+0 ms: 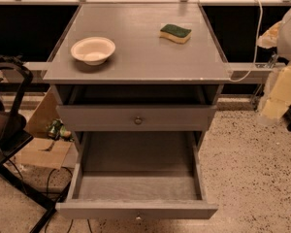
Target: Place sponge into middle drawer
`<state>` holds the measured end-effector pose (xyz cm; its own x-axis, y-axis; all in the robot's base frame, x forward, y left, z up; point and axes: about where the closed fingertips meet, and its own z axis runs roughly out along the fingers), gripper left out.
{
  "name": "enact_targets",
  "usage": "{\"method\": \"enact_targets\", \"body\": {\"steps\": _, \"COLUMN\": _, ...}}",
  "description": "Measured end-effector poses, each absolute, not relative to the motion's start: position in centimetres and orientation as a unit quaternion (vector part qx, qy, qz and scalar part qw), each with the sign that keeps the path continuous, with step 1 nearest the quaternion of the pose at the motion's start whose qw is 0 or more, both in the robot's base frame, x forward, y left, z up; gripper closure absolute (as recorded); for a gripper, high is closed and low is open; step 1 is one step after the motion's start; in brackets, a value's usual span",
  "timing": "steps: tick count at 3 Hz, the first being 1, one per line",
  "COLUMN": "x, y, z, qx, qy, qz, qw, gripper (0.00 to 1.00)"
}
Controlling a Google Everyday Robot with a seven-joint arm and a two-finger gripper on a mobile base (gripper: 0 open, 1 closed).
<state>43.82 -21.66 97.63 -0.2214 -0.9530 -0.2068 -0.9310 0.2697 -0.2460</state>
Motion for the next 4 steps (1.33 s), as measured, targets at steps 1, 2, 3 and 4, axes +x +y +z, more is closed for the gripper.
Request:
{"method": "enact_targets", "body": {"steps": 1, "x": 43.8, "y": -21.7, "z": 97.6, "qx": -0.603, "qy": 0.781, "qz": -0.035, "qw": 0.159, "gripper": 0.00}}
{"method": "enact_targets", "body": {"steps": 2, "x": 45.8, "y": -22.6, "z": 97.9, "qx": -0.595, "qy": 0.777, "qz": -0.049, "qw": 0.198, "gripper": 0.00}}
{"method": "enact_targets", "body": {"steps": 3, "x": 50.7, "y": -24.3, "z": 98.6, "qx": -0.569, "qy": 0.771, "qz": -0.063, "qw": 0.279, "gripper": 0.00}}
{"method": "enact_targets", "body": {"steps": 4, "x": 56.2, "y": -25.2, "z": 99.6, "qx": -0.544, "qy": 0.761, "qz": -0.066, "qw": 0.348, "gripper": 0.00}}
